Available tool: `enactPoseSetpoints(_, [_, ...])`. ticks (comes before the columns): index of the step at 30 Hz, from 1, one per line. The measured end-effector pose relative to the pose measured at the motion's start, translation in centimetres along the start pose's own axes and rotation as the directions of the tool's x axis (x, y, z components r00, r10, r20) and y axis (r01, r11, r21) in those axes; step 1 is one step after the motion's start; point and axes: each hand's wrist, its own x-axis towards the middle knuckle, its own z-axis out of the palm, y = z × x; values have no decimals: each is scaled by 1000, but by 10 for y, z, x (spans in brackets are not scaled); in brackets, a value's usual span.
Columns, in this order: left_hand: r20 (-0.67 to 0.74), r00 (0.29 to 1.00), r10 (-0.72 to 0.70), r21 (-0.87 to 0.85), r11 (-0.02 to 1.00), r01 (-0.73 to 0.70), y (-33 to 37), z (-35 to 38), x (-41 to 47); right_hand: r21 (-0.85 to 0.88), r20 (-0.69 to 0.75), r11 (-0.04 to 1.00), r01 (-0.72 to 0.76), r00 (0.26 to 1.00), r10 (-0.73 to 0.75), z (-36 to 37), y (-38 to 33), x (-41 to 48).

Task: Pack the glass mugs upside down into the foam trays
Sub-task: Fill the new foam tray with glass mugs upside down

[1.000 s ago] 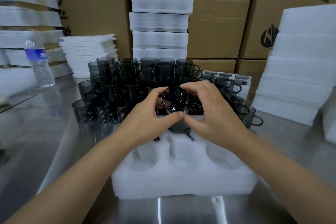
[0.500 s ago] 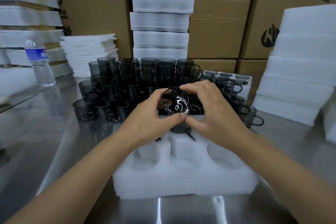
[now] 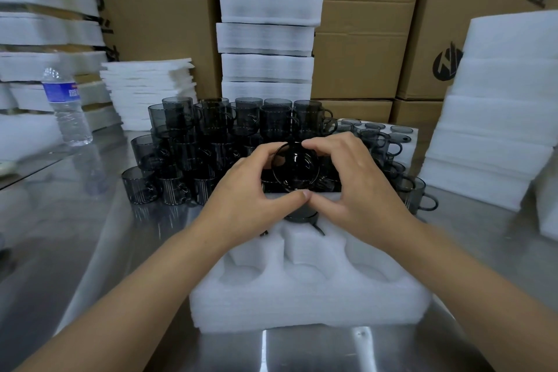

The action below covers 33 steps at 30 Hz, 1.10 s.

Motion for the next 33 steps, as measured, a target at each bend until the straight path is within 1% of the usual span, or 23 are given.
enactPoseSetpoints(4, [-27, 999, 23, 4, 1000, -23, 0, 1, 1, 6, -2, 1000, -5, 1000, 5, 0, 0, -1])
enactPoseSetpoints(17, [77, 997, 14, -44, 999, -10, 2, -1, -1, 2, 6, 1000, 24, 1000, -24, 0, -1, -1])
enactPoseSetpoints(25, [129, 991, 42, -49, 998, -36, 9, -1, -2, 53, 32, 997, 61, 998, -62, -1, -2, -1])
enactPoseSetpoints(27, [135, 990, 49, -68, 997, -40, 10, -2, -3, 117, 38, 993, 27, 999, -31, -1, -3, -1])
enactPoseSetpoints(29, [133, 990, 44, -103, 994, -30, 10, -1, -3, 265, 33, 962, -68, 998, 61, -1, -4, -2])
enactPoseSetpoints(31, [116, 993, 6, -114, 993, 8, 7, -1, -3, 449, 22, 873, -192, 979, 204, -3, -2, -1])
enactPoseSetpoints(33, [89, 995, -39, -68, 997, 45, 4, 0, -1, 575, 28, 765, -289, 942, 335, -4, 4, 1])
